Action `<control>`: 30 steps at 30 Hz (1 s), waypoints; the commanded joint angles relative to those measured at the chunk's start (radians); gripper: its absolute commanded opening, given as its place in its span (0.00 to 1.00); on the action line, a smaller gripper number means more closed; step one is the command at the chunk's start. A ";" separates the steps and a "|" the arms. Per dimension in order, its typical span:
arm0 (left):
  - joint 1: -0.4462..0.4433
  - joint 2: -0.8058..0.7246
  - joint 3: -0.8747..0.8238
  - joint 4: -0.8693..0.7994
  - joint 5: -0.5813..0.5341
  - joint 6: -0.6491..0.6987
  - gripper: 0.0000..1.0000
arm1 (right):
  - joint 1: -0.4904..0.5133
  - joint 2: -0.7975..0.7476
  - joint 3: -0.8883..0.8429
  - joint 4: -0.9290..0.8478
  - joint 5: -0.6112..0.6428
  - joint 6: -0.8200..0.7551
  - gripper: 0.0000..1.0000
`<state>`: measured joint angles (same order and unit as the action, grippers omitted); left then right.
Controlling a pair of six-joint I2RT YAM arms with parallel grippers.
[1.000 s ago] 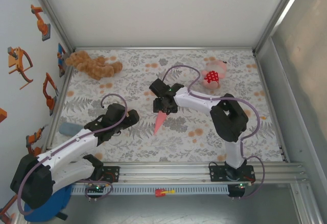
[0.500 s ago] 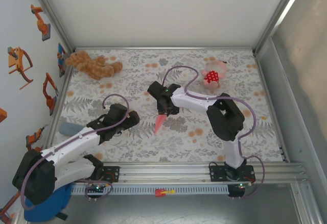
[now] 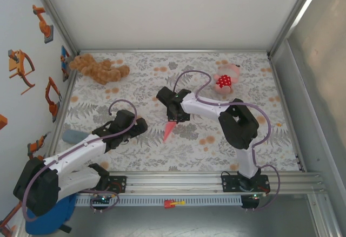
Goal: Fold a paper plane with a square sheet of paper (pick it up from the middle)
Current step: Turn over a paper plane at the center of the table.
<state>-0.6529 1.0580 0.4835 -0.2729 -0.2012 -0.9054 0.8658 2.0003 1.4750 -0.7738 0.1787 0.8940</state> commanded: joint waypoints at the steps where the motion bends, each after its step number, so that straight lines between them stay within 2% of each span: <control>1: 0.005 -0.004 0.010 -0.036 -0.006 0.011 0.96 | 0.007 -0.048 -0.011 -0.026 0.063 0.025 0.09; 4: 0.006 -0.009 0.012 -0.043 -0.013 0.007 0.96 | 0.006 -0.070 -0.001 -0.033 0.095 0.002 0.00; 7: 0.013 -0.018 0.010 -0.047 -0.006 -0.006 0.96 | 0.001 -0.091 0.025 -0.027 0.104 -0.048 0.00; 10: 0.024 -0.032 0.004 -0.049 0.009 -0.020 0.96 | -0.007 -0.123 0.042 0.025 0.058 -0.127 0.00; 14: 0.039 -0.062 -0.008 -0.066 0.018 -0.039 0.96 | -0.021 -0.151 0.044 0.132 -0.074 -0.225 0.00; 16: 0.049 -0.085 -0.015 -0.077 0.018 -0.052 0.96 | -0.036 -0.162 0.012 0.211 -0.178 -0.254 0.00; 19: 0.055 -0.119 -0.026 -0.086 0.016 -0.063 0.96 | -0.064 -0.169 -0.051 0.350 -0.351 -0.267 0.00; 22: 0.058 -0.140 -0.029 -0.083 0.022 -0.065 0.96 | -0.093 -0.158 -0.120 0.476 -0.474 -0.265 0.00; 27: 0.059 -0.133 -0.029 -0.023 0.081 -0.056 0.96 | -0.150 -0.125 -0.237 0.663 -0.623 -0.233 0.00; 30: 0.058 -0.103 -0.024 0.039 0.130 -0.055 0.96 | -0.185 -0.121 -0.304 0.738 -0.653 -0.229 0.00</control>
<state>-0.6006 0.9367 0.4644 -0.2970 -0.1299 -0.9543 0.7055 1.8679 1.2129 -0.1684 -0.3786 0.6575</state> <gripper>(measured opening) 0.963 0.049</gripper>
